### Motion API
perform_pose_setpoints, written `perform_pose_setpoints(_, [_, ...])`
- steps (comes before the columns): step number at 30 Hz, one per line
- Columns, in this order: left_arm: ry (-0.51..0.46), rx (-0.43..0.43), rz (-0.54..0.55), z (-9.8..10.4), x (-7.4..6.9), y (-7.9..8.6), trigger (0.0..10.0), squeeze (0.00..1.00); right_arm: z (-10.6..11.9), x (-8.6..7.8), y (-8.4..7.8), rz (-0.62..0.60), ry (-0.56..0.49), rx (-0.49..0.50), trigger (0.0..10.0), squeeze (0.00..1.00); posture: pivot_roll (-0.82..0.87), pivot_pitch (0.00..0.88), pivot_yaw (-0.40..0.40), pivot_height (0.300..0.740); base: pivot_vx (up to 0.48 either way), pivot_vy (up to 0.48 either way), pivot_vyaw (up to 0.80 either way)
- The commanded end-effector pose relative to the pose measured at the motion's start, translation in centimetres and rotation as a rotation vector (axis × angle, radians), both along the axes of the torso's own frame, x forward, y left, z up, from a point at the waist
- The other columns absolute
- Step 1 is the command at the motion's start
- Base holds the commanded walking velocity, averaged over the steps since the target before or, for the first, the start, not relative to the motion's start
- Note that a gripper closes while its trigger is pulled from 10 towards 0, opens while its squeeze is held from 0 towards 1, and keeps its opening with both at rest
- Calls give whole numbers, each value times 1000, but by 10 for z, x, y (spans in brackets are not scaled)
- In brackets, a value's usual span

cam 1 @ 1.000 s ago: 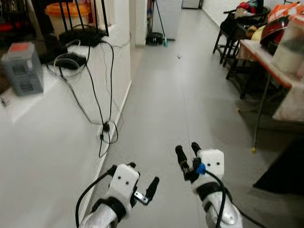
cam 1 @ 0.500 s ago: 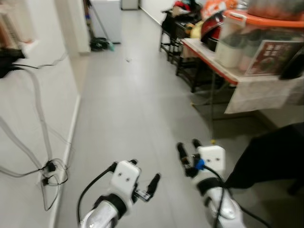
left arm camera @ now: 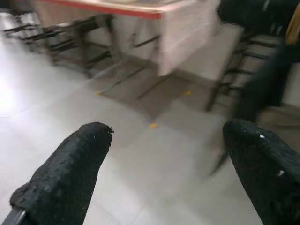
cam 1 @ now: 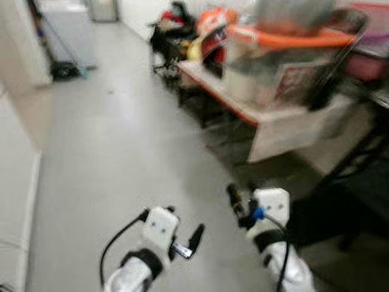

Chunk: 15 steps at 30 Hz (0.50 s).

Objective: Building children table

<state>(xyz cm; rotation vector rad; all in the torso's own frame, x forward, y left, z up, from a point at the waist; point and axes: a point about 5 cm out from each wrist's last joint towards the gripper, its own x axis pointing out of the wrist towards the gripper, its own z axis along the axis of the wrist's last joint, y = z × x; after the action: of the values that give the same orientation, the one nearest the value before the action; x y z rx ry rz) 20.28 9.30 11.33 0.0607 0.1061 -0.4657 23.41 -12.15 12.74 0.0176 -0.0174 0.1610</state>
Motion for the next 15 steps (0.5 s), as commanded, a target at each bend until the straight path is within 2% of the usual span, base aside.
perform_pose_setpoints(1, [1,16,20,-1,1,6,10000,0,4,1,7,30,-12,24,10000,0,86,15,-86,740,480,0,-800])
perform_pose_setpoints(5, [-17,9,30,1,1,7,10000,0,8,3,8,41,-32,19,10000,0,80,9,-80,740,433,0,-800])
perform_pose_setpoints(7, [1,5,59,-1,2,9,10000,0,10,5,9,44,-40,20,10000,0,85,0,-91,740,0,0,-800])
perform_pose_setpoints(15, [33,8,50,-6,0,8,10000,0,7,3,9,47,-40,-5,10000,0,79,0,-88,740,0,0,-800])
